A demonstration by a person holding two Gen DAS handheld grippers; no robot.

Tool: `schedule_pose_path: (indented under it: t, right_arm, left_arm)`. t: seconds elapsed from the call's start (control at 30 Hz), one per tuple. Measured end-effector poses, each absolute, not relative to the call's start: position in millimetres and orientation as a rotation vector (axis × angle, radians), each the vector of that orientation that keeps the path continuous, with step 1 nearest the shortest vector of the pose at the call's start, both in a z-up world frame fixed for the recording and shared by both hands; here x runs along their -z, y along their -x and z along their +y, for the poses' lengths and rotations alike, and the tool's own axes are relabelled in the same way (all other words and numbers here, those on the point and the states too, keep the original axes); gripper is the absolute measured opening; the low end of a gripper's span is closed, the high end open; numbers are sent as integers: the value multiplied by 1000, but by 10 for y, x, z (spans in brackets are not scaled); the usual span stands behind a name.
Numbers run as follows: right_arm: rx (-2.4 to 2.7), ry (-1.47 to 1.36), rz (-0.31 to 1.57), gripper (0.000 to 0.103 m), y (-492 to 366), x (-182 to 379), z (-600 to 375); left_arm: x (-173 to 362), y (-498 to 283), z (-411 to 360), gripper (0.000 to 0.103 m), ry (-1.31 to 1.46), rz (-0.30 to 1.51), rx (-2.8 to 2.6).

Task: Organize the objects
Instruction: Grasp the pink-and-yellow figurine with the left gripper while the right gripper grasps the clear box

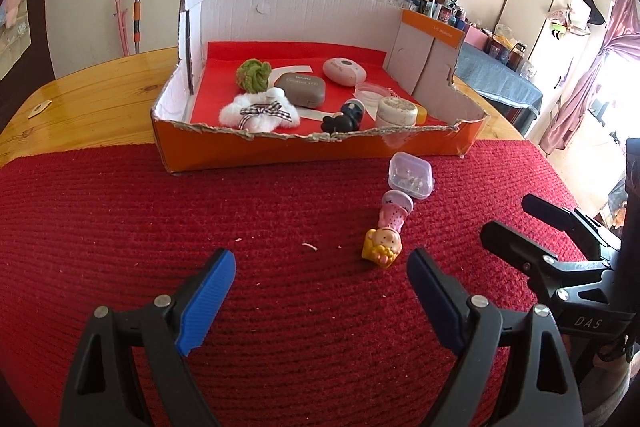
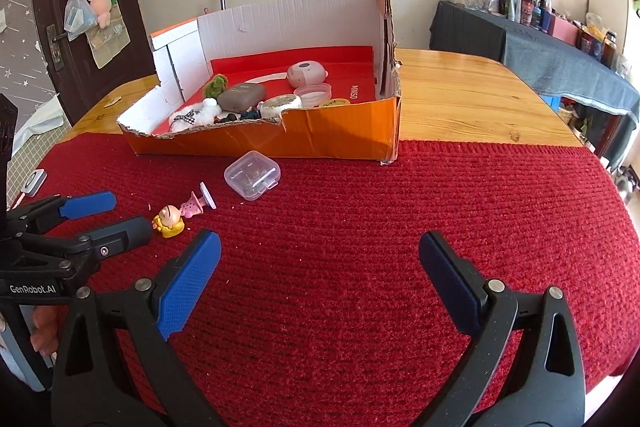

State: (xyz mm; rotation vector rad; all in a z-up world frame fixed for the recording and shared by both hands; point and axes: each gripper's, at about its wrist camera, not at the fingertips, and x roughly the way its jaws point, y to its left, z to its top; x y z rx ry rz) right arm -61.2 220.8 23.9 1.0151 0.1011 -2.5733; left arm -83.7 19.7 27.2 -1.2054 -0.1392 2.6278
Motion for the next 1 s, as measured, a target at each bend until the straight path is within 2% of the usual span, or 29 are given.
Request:
schedule_pose_path:
  t: [0.4,0.67,1.0]
  right_arm:
    - [2570,-1021,63,101,667,-268,2293]
    - [2565,-1033,35,101,718,-277,2345]
    - [2468,-1038,135,101,908,-300,2144]
  left_arm:
    - [-270,1029,396,89,1164,-5,-2559]
    - [-246,1116,502,75,1177,163,-2557]
    - [-249,1182,322,75,1191,161,-2566]
